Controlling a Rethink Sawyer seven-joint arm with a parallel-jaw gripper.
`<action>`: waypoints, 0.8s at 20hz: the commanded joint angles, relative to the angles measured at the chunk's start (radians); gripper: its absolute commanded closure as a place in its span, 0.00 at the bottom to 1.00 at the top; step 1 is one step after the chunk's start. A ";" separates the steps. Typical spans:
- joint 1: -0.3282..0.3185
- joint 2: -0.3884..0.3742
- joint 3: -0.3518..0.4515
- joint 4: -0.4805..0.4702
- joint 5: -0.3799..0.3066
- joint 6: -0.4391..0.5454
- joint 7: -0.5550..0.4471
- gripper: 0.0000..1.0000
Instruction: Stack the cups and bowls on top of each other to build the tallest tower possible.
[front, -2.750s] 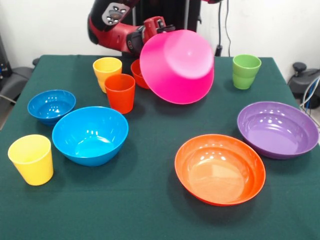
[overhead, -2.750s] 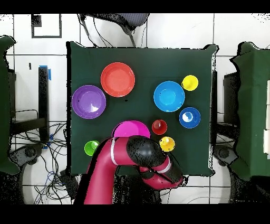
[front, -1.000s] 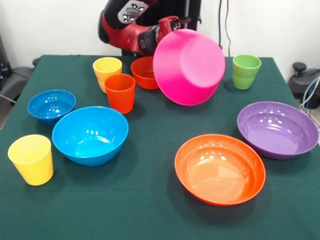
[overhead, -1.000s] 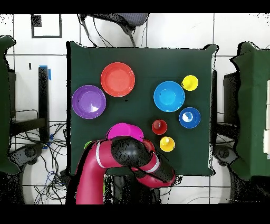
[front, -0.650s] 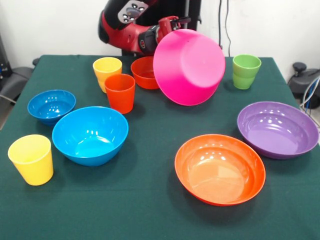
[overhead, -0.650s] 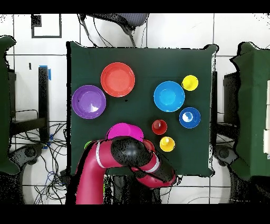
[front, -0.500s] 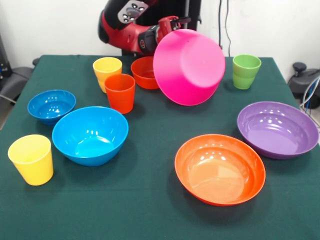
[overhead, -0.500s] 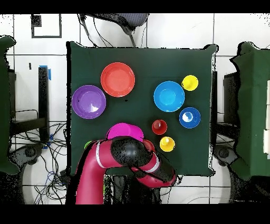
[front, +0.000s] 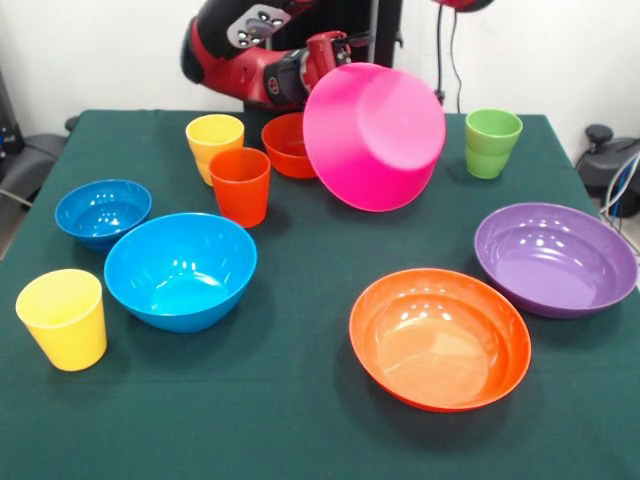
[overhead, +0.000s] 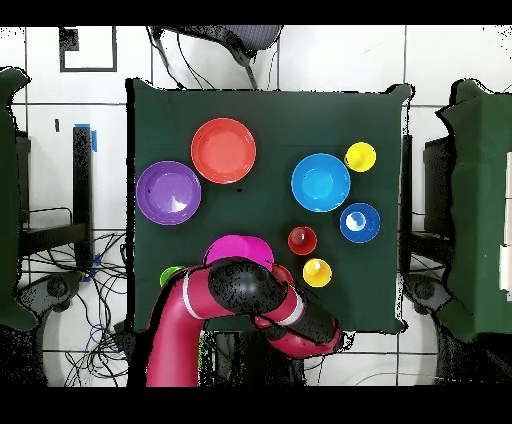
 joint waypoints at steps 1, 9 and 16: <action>-0.029 0.116 -0.038 -0.208 0.079 -0.013 0.081 0.00; -0.053 0.175 -0.098 -0.266 0.110 -0.022 0.082 0.00; -0.034 0.193 -0.133 -0.255 0.136 -0.020 0.065 0.00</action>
